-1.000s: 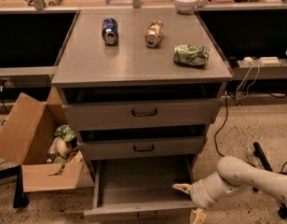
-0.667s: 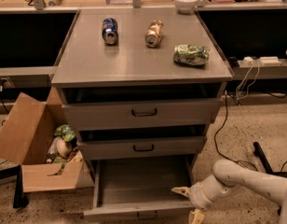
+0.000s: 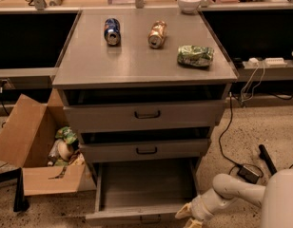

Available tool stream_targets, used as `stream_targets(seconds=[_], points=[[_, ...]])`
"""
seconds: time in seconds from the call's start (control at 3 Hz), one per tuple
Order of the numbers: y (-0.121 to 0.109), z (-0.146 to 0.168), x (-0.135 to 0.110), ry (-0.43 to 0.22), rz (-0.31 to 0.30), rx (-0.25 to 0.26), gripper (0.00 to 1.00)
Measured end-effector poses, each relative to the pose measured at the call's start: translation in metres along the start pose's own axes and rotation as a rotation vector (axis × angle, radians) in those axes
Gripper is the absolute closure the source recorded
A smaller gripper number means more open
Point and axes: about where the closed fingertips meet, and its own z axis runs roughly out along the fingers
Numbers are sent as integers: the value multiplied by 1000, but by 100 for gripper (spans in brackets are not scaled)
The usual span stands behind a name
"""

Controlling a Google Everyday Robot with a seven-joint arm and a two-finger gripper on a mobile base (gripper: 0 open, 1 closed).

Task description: Close bottom drawer

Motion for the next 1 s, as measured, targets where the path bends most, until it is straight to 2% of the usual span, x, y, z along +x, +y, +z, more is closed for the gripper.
stream_targets(seconds=[0.33, 0.67, 1.0], points=[[-5, 20, 18, -1, 24, -7, 67], [-12, 36, 34, 28, 49, -9, 91], [-22, 53, 45, 76, 63, -15, 100]])
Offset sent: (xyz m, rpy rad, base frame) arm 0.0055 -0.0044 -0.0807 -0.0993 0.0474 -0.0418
